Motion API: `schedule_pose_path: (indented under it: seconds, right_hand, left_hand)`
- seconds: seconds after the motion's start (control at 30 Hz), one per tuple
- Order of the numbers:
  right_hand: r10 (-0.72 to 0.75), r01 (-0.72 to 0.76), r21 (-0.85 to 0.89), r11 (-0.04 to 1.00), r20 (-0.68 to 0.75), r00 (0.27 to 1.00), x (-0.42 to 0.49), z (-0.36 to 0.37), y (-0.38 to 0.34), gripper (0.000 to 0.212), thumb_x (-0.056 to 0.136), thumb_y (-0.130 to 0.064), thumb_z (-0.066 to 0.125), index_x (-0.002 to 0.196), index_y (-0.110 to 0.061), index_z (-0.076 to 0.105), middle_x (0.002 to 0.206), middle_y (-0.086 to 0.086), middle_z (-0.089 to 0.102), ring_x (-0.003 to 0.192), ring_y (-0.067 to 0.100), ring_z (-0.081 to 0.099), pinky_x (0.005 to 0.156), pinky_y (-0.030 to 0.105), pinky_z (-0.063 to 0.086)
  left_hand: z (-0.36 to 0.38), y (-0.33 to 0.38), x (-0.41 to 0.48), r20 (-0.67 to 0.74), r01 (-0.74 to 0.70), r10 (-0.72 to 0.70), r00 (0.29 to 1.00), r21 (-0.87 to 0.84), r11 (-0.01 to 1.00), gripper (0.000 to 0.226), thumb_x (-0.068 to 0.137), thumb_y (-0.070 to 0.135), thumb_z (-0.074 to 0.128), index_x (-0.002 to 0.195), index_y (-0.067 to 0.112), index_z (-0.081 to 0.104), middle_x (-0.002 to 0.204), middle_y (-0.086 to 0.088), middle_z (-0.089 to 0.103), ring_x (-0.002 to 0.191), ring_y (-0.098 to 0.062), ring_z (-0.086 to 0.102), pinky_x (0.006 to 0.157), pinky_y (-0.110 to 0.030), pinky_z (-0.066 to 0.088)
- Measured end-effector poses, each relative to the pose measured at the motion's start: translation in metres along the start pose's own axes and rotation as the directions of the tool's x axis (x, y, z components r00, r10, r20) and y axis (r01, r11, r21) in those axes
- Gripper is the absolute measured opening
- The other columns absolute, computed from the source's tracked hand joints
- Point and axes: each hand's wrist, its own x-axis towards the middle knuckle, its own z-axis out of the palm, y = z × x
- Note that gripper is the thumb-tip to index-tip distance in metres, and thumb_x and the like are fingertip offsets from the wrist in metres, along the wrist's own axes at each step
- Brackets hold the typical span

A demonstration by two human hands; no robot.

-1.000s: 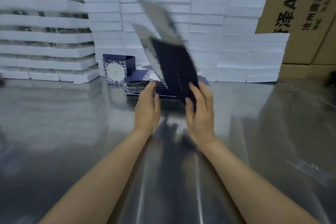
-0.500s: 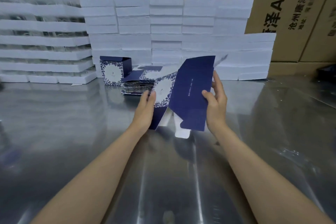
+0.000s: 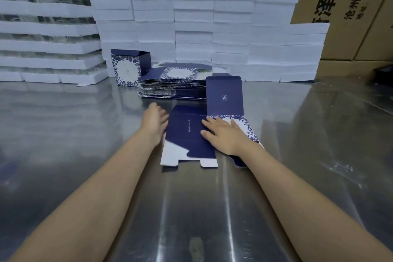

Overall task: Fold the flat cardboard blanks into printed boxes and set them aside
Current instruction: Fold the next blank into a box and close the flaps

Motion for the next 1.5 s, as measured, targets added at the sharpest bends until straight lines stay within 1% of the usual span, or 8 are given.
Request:
schedule_pose_path:
  seconds: [0.13, 0.2, 0.33, 0.57, 0.77, 0.97, 1.27, 1.5]
  right_hand:
    - [-0.008, 0.010, -0.059, 0.998, 0.037, 0.999, 0.004, 0.002, -0.006, 0.055, 0.102, -0.048, 0.018, 0.154, -0.031, 0.011, 0.162, -0.009, 0.002, 0.149, 0.014, -0.001, 0.119, 0.046, -0.005]
    - [-0.022, 0.023, -0.039, 0.999, 0.030, 0.999, 0.005, 0.002, -0.008, 0.054, 0.103, -0.045, 0.018, 0.154, -0.031, 0.010, 0.162, -0.009, 0.004, 0.149, 0.013, 0.000, 0.119, 0.046, -0.005]
    - [0.086, -0.086, 0.006, 0.996, 0.008, 0.996, 0.003, -0.006, 0.003, 0.051, 0.103, -0.039, 0.020, 0.152, -0.025, 0.022, 0.161, -0.004, 0.015, 0.149, 0.018, 0.008, 0.118, 0.046, 0.001]
    - [0.653, -0.199, 0.750, 0.631, -0.375, 0.657, -0.011, -0.031, 0.059, 0.027, 0.090, -0.011, 0.046, 0.096, 0.003, 0.069, 0.086, 0.015, 0.070, 0.079, 0.029, 0.064, 0.076, 0.035, 0.051]
    - [0.598, 0.002, 0.877, 0.480, -0.329, 0.731, -0.010, -0.032, 0.048, 0.022, 0.089, -0.022, 0.051, 0.087, -0.012, 0.070, 0.090, 0.006, 0.072, 0.076, 0.016, 0.064, 0.067, 0.026, 0.049]
    - [0.447, 0.414, 0.908, 0.066, -0.398, 0.801, -0.009, -0.038, 0.035, 0.032, 0.101, -0.028, 0.040, 0.128, -0.017, 0.054, 0.081, -0.009, 0.072, 0.072, 0.011, 0.066, 0.060, 0.025, 0.052]
    - [0.013, 0.334, 0.747, 0.575, -0.416, 0.909, -0.014, -0.022, 0.016, 0.090, 0.072, -0.067, 0.068, 0.147, -0.033, 0.034, 0.149, -0.011, 0.041, 0.136, 0.001, 0.038, 0.109, 0.026, 0.037]
    - [0.147, 0.378, 0.656, 0.654, -0.600, 0.786, -0.008, -0.017, 0.013, 0.018, 0.093, -0.027, 0.057, 0.108, -0.019, 0.063, 0.090, -0.004, 0.066, 0.077, -0.011, 0.055, 0.075, 0.009, 0.044]
  left_hand:
    - [0.000, -0.009, 0.004, 0.320, -0.582, 0.516, 0.795, 0.645, 0.496, 0.039, 0.101, 0.016, 0.046, 0.137, 0.003, 0.049, 0.147, -0.009, 0.044, 0.136, -0.021, 0.038, 0.113, -0.029, 0.023]
    - [0.015, -0.024, -0.006, 0.625, -0.670, 0.244, 0.742, 0.676, 0.307, 0.048, 0.104, 0.028, 0.038, 0.149, 0.013, 0.034, 0.158, 0.000, 0.028, 0.146, -0.015, 0.019, 0.121, -0.039, 0.007]
    - [0.030, -0.033, -0.006, 0.567, -0.565, -0.083, 0.820, 0.824, 0.042, 0.058, 0.104, 0.048, 0.012, 0.155, 0.022, 0.009, 0.163, 0.008, 0.005, 0.149, -0.008, 0.000, 0.120, -0.037, -0.004]
    - [-0.006, -0.015, 0.002, 0.196, -0.297, 0.455, 0.869, 0.941, 0.162, 0.043, 0.104, 0.031, 0.030, 0.104, 0.005, 0.063, 0.121, -0.019, 0.060, 0.112, -0.037, 0.053, 0.090, -0.042, 0.045]
    - [-0.005, -0.006, -0.003, 0.227, -0.416, 0.444, 0.867, 0.820, 0.392, 0.041, 0.103, 0.034, 0.033, 0.066, 0.019, 0.044, 0.076, -0.005, 0.056, 0.084, -0.032, 0.052, 0.071, -0.040, 0.040]
    - [0.010, -0.003, -0.004, 0.137, -0.186, 0.153, 0.979, 0.278, 0.942, 0.028, 0.101, 0.042, 0.042, 0.112, 0.022, 0.058, 0.087, 0.008, 0.062, 0.079, -0.021, 0.064, 0.071, -0.032, 0.050]
    - [0.001, -0.009, -0.013, 0.600, -0.259, 0.122, 0.790, 0.146, 0.955, 0.131, 0.043, 0.095, 0.056, 0.152, 0.029, 0.024, 0.151, 0.003, 0.042, 0.137, -0.016, 0.041, 0.115, -0.042, 0.032]
    - [0.006, -0.017, -0.007, 0.443, -0.512, 0.361, 0.820, 0.289, 0.809, 0.068, 0.073, 0.026, 0.068, 0.133, 0.035, 0.038, 0.116, 0.021, 0.062, 0.110, -0.004, 0.060, 0.087, -0.015, 0.049]
